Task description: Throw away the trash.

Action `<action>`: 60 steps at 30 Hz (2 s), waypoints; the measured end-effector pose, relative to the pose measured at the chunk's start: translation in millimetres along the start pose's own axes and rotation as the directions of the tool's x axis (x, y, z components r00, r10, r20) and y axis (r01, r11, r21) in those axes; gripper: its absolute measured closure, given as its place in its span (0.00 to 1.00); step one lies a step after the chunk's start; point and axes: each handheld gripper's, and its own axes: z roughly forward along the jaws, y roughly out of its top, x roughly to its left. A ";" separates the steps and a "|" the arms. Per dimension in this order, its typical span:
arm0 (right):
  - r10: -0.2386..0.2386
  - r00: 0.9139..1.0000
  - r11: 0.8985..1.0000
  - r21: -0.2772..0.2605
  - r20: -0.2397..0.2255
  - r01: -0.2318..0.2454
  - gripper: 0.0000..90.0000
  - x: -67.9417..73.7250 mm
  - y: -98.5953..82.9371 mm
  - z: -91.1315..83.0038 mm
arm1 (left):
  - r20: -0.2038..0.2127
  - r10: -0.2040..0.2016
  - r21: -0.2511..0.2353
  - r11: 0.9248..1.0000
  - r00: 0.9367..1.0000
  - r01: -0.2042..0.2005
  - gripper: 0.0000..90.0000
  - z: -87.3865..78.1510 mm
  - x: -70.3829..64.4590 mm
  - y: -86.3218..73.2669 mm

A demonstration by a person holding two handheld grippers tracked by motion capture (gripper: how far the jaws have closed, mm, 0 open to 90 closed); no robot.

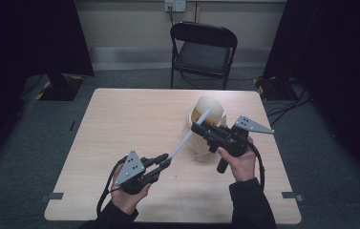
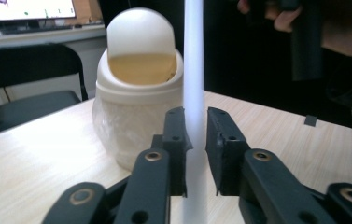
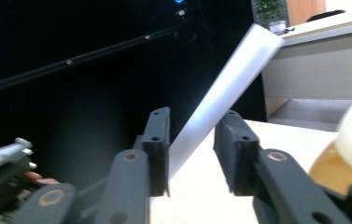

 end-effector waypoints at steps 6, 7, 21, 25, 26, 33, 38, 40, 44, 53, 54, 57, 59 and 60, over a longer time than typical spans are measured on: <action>-0.031 0.999 1.000 0.004 -0.008 0.031 0.90 3.3 -0.9 4.7 | -0.042 -0.035 0.080 0.996 0.999 0.038 0.70 -2.9 12.4 -15.1; -0.031 0.999 1.000 0.004 -0.008 0.031 0.90 3.3 -0.9 4.7 | -0.042 -0.035 0.080 0.996 0.999 0.038 0.68 -2.9 12.4 -15.1; -0.100 0.993 0.992 -0.066 0.061 0.104 0.90 -0.3 12.1 -0.6 | -0.285 -0.139 0.392 0.886 0.948 0.248 0.35 -24.6 65.7 -91.9; -0.118 0.990 0.988 -0.090 0.082 0.126 0.90 -2.0 20.8 0.3 | -0.312 -0.130 0.459 0.847 0.941 0.269 0.33 -20.3 72.5 -107.5; -0.122 0.989 0.987 -0.097 0.089 0.131 0.90 -2.5 23.0 0.1 | -0.312 -0.117 0.476 0.840 0.943 0.262 0.33 -19.9 73.8 -108.0; -0.151 0.978 0.975 -0.140 0.143 0.171 0.90 -6.4 37.8 -2.3 | -0.330 -0.100 0.483 0.837 0.939 0.259 0.31 -18.0 75.8 -108.1; -0.187 0.962 0.957 -0.182 0.201 0.224 0.90 -10.7 52.9 -1.9 | -0.343 -0.101 0.481 0.835 0.934 0.267 0.29 -16.1 75.3 -108.2; -0.193 0.957 0.951 -0.199 0.218 0.237 0.90 -11.9 57.4 -2.2 | -0.353 -0.105 0.475 0.836 0.930 0.275 0.28 -15.0 74.8 -108.3; -0.207 0.942 0.934 -0.231 0.265 0.271 0.90 -16.1 65.9 -2.9 | -0.353 -0.106 0.475 0.836 0.930 0.275 0.27 -15.0 74.8 -108.3; -0.262 0.908 0.926 -0.178 0.328 0.332 0.90 -27.5 61.4 7.0 | -0.353 -0.106 0.477 0.834 0.930 0.276 0.27 -14.9 74.6 -108.1; -0.269 0.904 0.930 -0.156 0.332 0.334 0.90 -30.9 56.6 11.3 | -0.353 -0.104 0.478 0.834 0.930 0.274 0.27 -15.0 74.7 -108.1; -0.278 0.900 0.935 -0.121 0.336 0.334 0.90 -34.5 50.8 15.9 | -0.352 -0.104 0.478 0.835 0.930 0.274 0.27 -15.0 74.7 -108.2; -0.285 0.898 0.940 -0.087 0.336 0.331 0.90 -38.1 44.7 20.7 | -0.352 -0.105 0.477 0.835 0.930 0.275 0.27 -15.0 74.6 -108.2; -0.291 0.894 0.942 -0.060 0.340 0.330 0.90 -41.3 38.9 24.5 | -0.352 -0.105 0.477 0.835 0.930 0.275 0.27 -14.9 74.6 -108.2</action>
